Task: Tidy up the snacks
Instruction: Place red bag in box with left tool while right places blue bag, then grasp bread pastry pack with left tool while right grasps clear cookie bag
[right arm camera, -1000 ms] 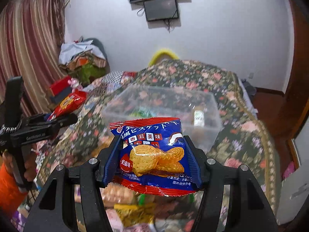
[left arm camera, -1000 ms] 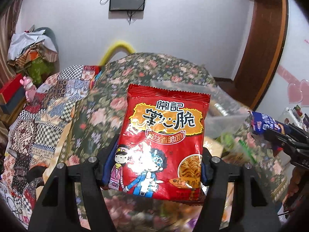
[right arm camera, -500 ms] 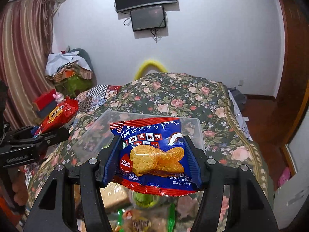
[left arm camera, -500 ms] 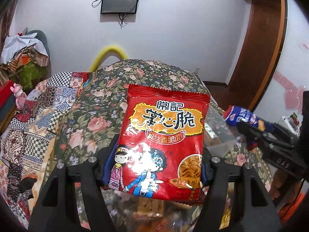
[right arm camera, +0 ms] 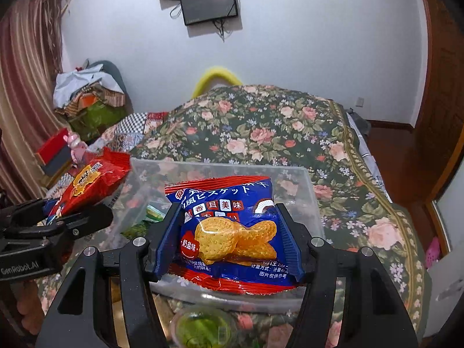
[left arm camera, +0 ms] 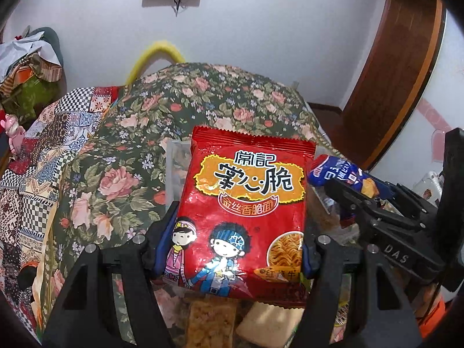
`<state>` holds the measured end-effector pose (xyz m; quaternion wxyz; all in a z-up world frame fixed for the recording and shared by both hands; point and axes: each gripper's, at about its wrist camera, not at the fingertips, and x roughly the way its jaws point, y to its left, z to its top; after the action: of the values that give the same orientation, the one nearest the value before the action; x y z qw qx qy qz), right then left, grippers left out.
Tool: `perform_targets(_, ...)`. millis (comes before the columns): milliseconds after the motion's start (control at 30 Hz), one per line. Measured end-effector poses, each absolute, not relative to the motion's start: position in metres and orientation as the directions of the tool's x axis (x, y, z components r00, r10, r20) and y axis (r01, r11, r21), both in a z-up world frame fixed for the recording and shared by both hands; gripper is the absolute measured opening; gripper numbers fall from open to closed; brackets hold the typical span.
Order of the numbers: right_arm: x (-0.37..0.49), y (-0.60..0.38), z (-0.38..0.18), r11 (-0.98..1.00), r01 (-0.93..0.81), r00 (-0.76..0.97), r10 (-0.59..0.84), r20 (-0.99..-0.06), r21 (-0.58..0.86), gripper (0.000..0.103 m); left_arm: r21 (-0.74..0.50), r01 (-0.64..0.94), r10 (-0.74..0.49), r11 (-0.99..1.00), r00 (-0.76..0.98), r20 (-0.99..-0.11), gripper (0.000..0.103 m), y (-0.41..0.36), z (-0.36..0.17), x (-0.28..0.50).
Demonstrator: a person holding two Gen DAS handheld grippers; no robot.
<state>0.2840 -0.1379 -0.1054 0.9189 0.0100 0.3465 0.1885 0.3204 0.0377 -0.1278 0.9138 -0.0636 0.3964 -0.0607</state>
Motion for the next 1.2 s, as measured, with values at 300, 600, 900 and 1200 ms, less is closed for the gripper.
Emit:
perform_targets(300,0.293,-0.132,-0.113,0.921,-0.365,0.66,0.357,-0.661,0.133,0.063,-0.101,0.084,-0.131,0.991,0.659,-0.74,0.069,0.025,-0.138,0.331)
perform_targets(600,0.273,-0.144,-0.093,0.925,-0.365,0.702,0.347,-0.621,0.105,0.074,-0.122,0.113,-0.166,0.986,0.697,-0.698,0.071,0.027,-0.12,0.312)
perform_targets(900,0.231,-0.163,-0.08,0.906,-0.404,0.695,0.396,-0.6,0.129,0.079,-0.094,0.114,-0.147,0.989,0.707,-0.692,0.08,0.042,-0.104,0.265)
perform_targets(1200,0.198,-0.177,-0.099,0.911,-0.398,0.671,0.372,-0.641,0.112,0.082,-0.065,0.088,-0.107,0.994,0.655,-0.748,0.083,0.062,-0.131,0.231)
